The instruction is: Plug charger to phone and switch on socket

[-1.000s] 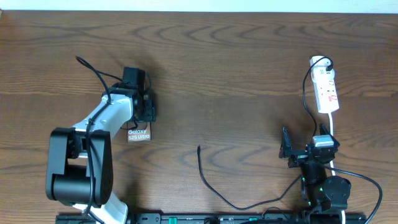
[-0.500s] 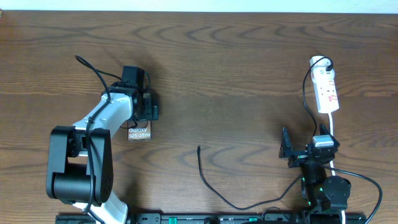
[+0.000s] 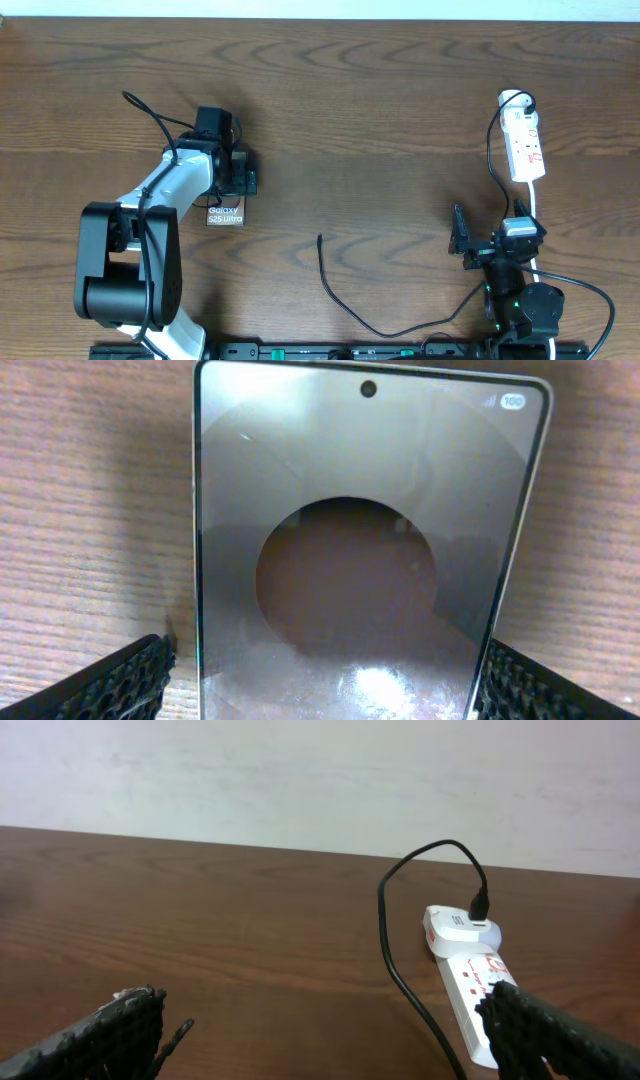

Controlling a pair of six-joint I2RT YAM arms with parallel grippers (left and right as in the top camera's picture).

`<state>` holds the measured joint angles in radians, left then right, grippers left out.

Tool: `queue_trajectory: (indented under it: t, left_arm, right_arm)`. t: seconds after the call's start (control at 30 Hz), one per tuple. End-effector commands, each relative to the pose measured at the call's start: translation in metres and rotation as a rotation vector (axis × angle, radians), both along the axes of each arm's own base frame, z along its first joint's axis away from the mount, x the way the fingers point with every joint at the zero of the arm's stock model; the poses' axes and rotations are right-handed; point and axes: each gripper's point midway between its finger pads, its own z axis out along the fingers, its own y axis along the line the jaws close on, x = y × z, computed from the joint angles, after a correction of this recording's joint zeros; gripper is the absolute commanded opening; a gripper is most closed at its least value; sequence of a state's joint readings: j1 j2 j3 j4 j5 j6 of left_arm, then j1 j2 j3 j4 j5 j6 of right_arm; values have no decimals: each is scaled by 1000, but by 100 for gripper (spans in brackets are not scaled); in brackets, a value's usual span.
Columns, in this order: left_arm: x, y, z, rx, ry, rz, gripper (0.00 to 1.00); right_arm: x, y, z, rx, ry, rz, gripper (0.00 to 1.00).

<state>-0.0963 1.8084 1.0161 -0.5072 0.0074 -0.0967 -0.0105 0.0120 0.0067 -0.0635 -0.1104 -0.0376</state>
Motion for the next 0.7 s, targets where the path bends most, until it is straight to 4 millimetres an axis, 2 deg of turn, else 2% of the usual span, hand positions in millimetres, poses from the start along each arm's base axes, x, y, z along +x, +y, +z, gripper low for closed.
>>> queue_trajectory:
  t: [0.0, 0.6, 0.67]
  left_arm:
    - [-34, -7, -31, -30, 147, -98, 95]
    - [-36, -10, -31, -37, 156, -182, 95]
    - [-36, -10, -31, -37, 156, -182, 91]
  right_arm:
    - [0, 0, 0, -13, -2, -1, 99]
    - [0, 0, 0, -13, -2, -1, 99]
    - [0, 0, 0, -13, -2, -1, 99]
